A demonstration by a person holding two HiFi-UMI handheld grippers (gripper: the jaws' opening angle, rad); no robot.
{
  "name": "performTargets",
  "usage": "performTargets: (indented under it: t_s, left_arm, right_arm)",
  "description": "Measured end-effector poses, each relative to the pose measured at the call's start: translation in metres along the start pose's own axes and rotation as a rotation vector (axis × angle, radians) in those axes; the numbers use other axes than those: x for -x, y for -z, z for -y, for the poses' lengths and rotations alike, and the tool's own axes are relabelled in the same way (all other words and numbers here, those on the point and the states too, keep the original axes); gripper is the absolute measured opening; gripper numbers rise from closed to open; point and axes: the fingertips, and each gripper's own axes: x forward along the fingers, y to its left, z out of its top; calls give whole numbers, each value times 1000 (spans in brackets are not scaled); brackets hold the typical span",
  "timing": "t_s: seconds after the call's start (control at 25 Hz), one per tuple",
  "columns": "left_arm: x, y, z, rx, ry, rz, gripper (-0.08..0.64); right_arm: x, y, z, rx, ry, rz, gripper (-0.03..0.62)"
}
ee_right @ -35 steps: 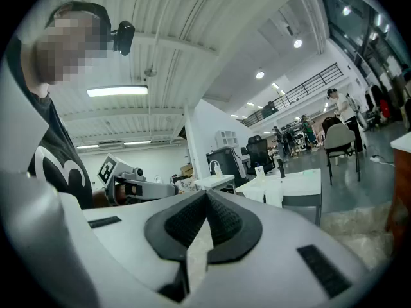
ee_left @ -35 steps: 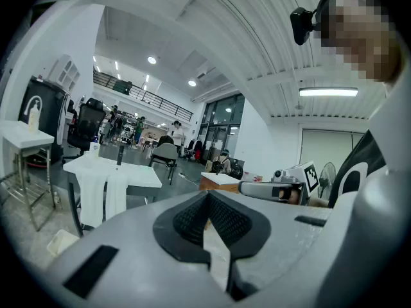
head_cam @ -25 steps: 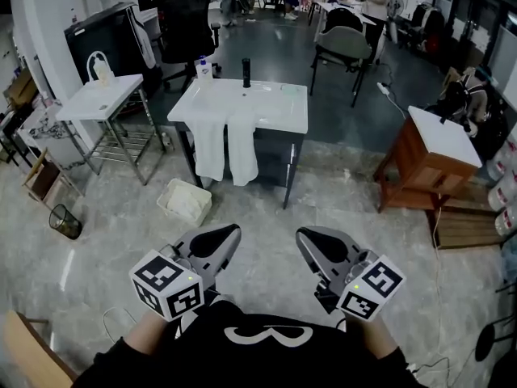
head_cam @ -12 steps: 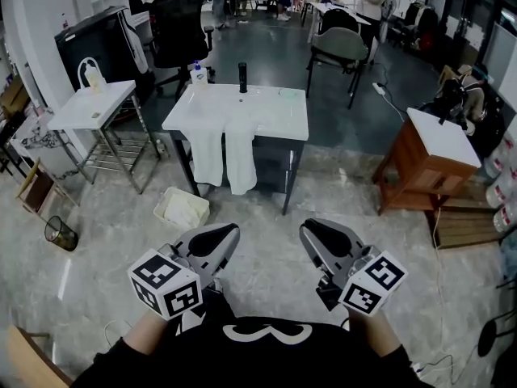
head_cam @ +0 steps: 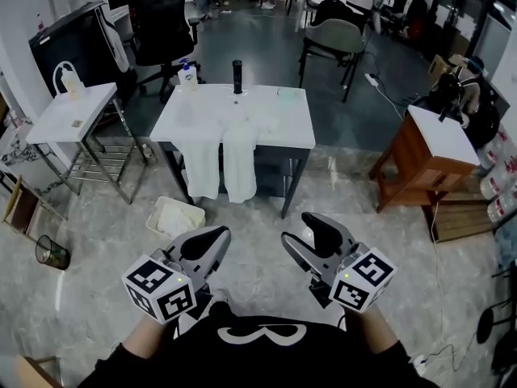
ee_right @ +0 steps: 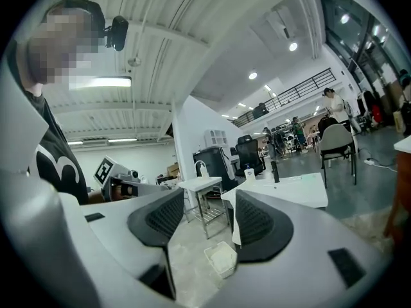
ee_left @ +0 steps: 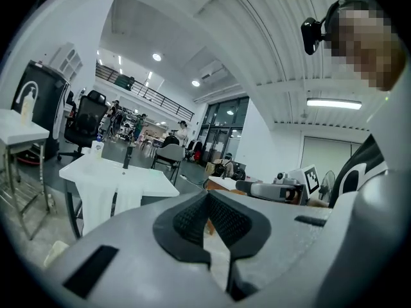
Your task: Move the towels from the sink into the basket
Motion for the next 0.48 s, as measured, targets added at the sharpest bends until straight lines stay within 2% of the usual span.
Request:
performTargets:
  t_s: [0.16, 0.48]
  left_arm:
    - [-8, -9, -59, 25, 14, -20, 6]
    - [-11, -27, -164, 62, 13, -50, 6]
  right_arm:
    - [-57, 5, 18, 2, 41, -32, 258]
    - [-155, 13, 40, -9, 92, -92, 278]
